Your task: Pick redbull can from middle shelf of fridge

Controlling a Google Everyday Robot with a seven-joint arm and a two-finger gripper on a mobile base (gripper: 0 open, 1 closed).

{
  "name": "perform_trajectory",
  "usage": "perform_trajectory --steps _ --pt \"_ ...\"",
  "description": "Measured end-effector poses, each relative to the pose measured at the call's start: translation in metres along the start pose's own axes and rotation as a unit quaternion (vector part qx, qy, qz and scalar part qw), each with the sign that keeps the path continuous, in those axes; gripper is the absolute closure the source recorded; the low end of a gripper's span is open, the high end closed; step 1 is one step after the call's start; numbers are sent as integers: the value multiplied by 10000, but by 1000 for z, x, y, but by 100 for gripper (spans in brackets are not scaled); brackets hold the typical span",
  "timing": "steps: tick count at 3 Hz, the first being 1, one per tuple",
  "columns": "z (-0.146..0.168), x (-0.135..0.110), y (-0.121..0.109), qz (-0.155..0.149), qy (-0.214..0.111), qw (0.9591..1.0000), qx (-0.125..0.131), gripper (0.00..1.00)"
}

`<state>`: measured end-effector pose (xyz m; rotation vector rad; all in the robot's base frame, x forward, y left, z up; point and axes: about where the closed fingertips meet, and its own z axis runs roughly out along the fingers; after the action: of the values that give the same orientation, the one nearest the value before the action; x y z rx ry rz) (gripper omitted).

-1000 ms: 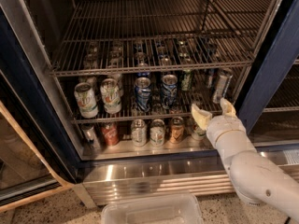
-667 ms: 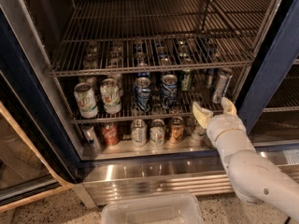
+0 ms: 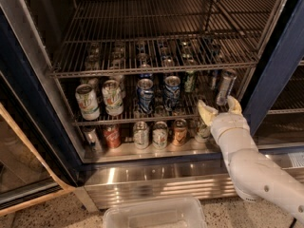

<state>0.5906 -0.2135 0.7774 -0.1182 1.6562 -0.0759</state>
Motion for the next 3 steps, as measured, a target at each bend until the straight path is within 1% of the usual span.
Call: perform_trajectory --steps 1,3 --pt "4 1 -5 22 3 10000 68 35" --pt "4 1 -5 23 3 10000 68 39"
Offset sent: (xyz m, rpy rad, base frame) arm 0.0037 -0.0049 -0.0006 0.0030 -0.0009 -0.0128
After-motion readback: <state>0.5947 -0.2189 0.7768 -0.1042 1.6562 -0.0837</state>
